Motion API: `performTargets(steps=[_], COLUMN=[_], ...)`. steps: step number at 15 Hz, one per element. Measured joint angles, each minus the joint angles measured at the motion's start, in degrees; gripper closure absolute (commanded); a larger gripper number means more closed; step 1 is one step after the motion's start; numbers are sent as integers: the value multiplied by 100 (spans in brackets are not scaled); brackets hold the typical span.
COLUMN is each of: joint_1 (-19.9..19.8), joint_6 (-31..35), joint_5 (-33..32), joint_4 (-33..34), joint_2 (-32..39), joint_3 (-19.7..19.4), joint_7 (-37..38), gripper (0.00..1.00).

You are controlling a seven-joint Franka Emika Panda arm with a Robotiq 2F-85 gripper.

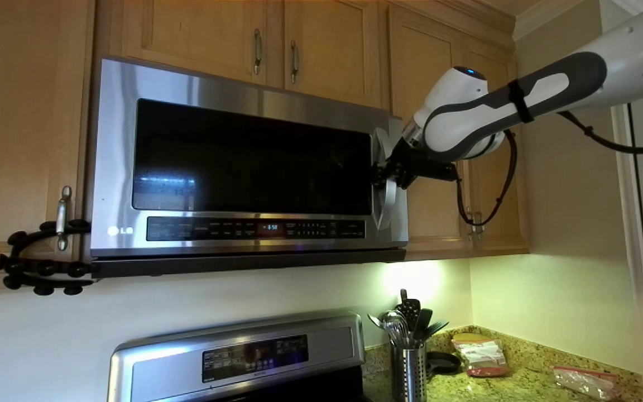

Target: Open the door to the microwave

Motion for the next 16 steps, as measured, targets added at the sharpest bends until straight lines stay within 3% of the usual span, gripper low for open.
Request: performTargets(steps=[3,4,6,10,16], joint_1=[10,11,23,200,429], joint_6=[-548,-709,-992,-1736,-3603], joint_5=[-19,-19,-5,201,441], joint_4=[-360,-478,-691,-892,-891], joint_2=[-579,-770,-1122,-1616,-2035], joint_3=[141,188,276,341,347], joint_7=[-1,-1,-1,-109,-210], gripper=[97,71,70,45,6])
